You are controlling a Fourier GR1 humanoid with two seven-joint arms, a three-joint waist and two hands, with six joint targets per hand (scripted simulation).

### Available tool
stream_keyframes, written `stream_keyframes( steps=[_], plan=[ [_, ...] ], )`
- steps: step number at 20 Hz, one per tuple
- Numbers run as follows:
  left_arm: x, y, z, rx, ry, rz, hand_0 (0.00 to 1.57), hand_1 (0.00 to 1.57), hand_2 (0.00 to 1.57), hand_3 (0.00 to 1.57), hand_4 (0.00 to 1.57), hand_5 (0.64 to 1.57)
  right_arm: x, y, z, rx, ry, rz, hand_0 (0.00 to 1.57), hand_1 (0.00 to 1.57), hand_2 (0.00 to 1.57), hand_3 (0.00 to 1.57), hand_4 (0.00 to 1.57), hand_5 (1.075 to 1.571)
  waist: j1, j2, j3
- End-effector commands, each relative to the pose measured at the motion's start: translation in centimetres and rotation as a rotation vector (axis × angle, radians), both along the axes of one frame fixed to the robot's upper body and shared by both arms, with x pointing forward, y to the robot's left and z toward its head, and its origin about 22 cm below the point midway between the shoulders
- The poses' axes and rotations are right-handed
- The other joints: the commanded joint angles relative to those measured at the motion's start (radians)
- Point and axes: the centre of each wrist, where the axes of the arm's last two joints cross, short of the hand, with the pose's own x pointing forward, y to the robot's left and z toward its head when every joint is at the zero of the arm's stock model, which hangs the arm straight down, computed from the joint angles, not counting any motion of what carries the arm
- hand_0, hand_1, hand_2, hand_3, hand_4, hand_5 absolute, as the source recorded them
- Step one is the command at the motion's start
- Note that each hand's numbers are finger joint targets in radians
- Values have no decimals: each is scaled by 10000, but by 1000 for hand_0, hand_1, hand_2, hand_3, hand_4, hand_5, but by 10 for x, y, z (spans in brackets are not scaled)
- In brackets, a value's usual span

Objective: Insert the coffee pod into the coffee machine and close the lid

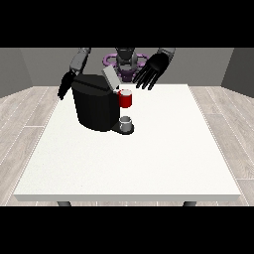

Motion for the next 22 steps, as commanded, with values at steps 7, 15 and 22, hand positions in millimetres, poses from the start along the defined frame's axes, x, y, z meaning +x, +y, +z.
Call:
stream_keyframes(
  steps=[7, 15, 22],
  plan=[
    [-29, -28, -148, -7723, 2583, -557, 0, 0, 0, 0, 467, 1571, -58, -23, -72, 264, 2119, -1279, 0, 0, 0, 0, 0, 1571, 1987, -2367, -35],
    [-97, -19, -264, -10071, 5044, 922, 0, 0, 0, 0, 393, 1571, -85, -47, -81, 249, 2577, -1497, 0, 0, 0, 0, 0, 1571, 2451, -4213, -7],
    [-116, -6, -283, -10308, 5598, 1616, 0, 0, 0, 0, 414, 1571, -47, -7, -32, 1170, 1110, 540, 0, 0, 0, 0, 0, 1571, 2785, -5030, -7]
  ],
)
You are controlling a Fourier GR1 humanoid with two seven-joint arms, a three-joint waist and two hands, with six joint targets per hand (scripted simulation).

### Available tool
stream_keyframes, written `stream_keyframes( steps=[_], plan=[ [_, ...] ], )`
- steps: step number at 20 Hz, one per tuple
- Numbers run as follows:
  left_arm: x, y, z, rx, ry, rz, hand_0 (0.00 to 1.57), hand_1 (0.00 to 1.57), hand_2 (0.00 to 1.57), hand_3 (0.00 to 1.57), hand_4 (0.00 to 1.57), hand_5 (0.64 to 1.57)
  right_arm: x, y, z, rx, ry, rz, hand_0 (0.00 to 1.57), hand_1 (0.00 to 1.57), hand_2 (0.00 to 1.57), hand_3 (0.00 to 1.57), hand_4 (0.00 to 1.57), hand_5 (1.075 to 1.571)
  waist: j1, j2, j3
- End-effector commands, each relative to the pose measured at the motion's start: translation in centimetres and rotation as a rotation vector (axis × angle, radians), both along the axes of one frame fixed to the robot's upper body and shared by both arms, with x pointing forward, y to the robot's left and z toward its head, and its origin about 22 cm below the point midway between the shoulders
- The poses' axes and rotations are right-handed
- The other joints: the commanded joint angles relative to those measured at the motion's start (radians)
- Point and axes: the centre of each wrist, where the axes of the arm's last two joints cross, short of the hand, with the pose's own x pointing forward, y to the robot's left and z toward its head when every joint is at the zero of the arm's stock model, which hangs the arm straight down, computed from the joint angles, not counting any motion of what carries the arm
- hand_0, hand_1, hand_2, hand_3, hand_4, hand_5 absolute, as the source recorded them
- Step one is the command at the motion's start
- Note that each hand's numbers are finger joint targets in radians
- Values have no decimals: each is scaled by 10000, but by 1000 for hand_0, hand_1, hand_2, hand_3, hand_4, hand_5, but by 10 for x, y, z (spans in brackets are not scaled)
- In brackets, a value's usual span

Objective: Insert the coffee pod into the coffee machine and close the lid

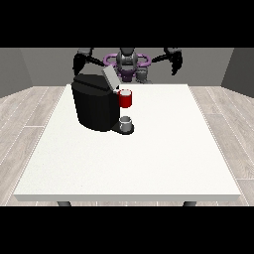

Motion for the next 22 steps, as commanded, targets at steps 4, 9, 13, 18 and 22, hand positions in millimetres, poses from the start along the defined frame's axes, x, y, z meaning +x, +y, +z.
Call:
stream_keyframes(
  steps=[4, 9, 13, 18, 22],
  plan=[
    [-8, -5, -5, -791, 799, 462, 0, 0, 0, 0, 368, 1571, 34, 17, 55, -29, -930, 1746, 0, 0, 0, 0, 62, 1571, 269, -540, 0],
    [-25, 4, -4, -735, 382, 164, 0, 0, 0, 0, 360, 1571, 41, -1, 73, -768, -1441, 2003, 0, 0, 0, 0, 239, 1571, 745, -205, 3],
    [-9, -7, 32, -736, -630, 114, 0, 0, 0, 0, 366, 1571, 65, -4, 98, -360, -2174, 1457, 0, 0, 0, 0, 0, 1571, 950, 847, 5],
    [-35, 13, 22, -640, -831, 96, 0, 0, 0, 0, 356, 1571, 68, -12, 93, 184, -1841, 1741, 0, 0, 0, 0, 0, 1571, 1036, 1411, 4],
    [-40, -10, 32, -754, -986, 131, 0, 0, 0, 0, 282, 1571, 85, -11, 105, 1221, -1474, 1483, 0, 0, 0, 0, 92, 1571, 1122, 1487, 4]
  ],
)
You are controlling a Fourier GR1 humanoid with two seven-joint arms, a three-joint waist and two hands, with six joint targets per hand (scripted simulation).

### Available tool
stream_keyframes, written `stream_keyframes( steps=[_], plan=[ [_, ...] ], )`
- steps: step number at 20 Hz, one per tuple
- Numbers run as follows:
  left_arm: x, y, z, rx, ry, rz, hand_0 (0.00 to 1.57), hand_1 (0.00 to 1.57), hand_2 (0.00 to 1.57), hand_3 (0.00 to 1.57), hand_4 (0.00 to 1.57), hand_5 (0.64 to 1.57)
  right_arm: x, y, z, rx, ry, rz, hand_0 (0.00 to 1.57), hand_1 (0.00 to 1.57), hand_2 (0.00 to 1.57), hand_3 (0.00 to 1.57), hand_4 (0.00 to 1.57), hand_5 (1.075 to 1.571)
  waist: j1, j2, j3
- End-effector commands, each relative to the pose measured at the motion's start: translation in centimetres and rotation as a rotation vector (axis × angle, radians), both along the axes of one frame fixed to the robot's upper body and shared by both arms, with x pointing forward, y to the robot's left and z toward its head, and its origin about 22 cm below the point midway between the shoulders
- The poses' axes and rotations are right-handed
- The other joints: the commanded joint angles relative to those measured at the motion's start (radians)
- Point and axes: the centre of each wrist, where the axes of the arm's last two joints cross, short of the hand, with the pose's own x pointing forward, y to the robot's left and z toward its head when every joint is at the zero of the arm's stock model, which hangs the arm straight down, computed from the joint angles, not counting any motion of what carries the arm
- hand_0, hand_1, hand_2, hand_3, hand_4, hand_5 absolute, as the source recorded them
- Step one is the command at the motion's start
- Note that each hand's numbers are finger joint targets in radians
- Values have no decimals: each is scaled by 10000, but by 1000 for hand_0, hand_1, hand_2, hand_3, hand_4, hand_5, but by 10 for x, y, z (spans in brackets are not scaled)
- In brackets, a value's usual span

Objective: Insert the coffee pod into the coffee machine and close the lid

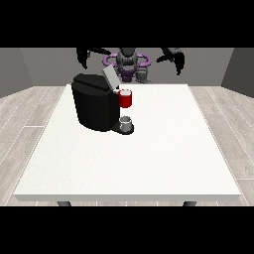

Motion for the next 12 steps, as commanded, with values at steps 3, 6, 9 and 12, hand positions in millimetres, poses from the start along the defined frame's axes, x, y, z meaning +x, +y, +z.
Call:
stream_keyframes(
  steps=[3, 6, 9, 12],
  plan=[
    [0, 9, 33, -120, -619, -95, 0, 0, 0, 0, 354, 1571, 19, -1, 11, 740, 230, -82, 0, 0, 0, 0, 176, 1571, 209, 647, 1],
    [-23, 15, 24, -228, -309, 0, 0, 0, 0, 0, 374, 1571, 15, 11, 1, 586, 718, 184, 0, 0, 0, 0, 65, 1571, -16, 505, -1],
    [2, 10, 56, 8, -1559, 423, 0, 0, 0, 0, 360, 1571, 34, 33, 23, 390, -214, 688, 0, 0, 0, 0, 0, 1571, -144, 1600, -1],
    [-14, 14, 52, 174, -1610, 424, 0, 0, 0, 0, 362, 1571, 40, 15, 35, 355, -168, 835, 0, 0, 0, 0, 0, 1571, -207, 1639, -1]
  ],
)
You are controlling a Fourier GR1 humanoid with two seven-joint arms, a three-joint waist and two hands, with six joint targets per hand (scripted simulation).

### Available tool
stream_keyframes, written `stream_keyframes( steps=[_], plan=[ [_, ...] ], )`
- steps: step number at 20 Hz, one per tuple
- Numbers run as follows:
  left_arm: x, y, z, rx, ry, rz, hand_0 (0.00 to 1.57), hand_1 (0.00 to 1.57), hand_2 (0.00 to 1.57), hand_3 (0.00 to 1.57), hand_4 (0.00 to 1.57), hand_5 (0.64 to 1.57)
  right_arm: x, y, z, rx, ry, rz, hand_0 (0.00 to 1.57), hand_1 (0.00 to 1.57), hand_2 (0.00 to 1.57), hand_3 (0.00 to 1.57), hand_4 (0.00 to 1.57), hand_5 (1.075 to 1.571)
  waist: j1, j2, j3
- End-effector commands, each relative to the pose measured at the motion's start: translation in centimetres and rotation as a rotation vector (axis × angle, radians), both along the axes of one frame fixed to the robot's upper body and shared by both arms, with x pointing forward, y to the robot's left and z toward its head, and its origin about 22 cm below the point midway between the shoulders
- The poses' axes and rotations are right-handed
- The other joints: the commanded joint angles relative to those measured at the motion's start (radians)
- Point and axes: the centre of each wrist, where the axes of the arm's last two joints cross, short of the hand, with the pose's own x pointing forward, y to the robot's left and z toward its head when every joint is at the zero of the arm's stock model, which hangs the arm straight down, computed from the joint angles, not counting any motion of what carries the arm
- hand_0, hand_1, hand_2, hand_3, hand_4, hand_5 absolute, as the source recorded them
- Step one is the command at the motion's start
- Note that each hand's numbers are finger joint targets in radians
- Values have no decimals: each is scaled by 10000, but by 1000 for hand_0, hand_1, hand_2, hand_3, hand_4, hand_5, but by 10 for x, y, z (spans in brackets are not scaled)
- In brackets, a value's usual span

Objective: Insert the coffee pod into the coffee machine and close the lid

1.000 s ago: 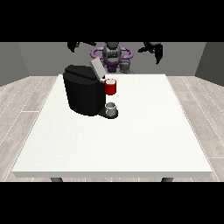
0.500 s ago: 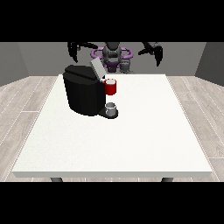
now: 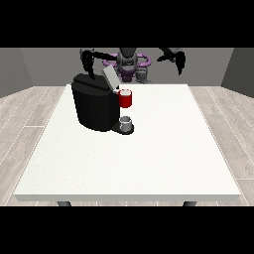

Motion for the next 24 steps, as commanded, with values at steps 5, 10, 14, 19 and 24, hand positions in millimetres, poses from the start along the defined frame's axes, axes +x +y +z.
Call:
stream_keyframes(
  steps=[5, 10, 14, 19, 24],
  plan=[
    [-5, 20, 9, 133, -867, 556, 0, 0, 0, 0, 309, 1571, 16, 33, 16, -291, -588, 896, 0, 0, 0, 0, 0, 1571, -299, 875, -2],
    [-9, 30, 11, 260, -718, 691, 0, 0, 0, 0, 352, 1571, 20, 26, 16, -483, -833, 1306, 0, 0, 0, 0, 73, 1571, -377, 1081, -1],
    [-11, 22, 24, 396, -371, 533, 0, 0, 0, 0, 346, 1571, 28, 25, 23, -507, -673, 1049, 0, 0, 0, 0, 129, 1571, -101, 974, 0],
    [-14, 26, 29, 494, -783, 386, 0, 0, 0, 0, 363, 1571, 35, 44, 35, -1119, -1110, 1296, 0, 0, 0, 0, 214, 1571, 227, 1107, 0],
    [-12, 12, 15, 442, -979, 221, 0, 0, 0, 0, 330, 1571, 44, 65, 82, -1702, -1947, 1676, 0, 0, 0, 0, 103, 1571, 379, 1413, -4]
  ],
)
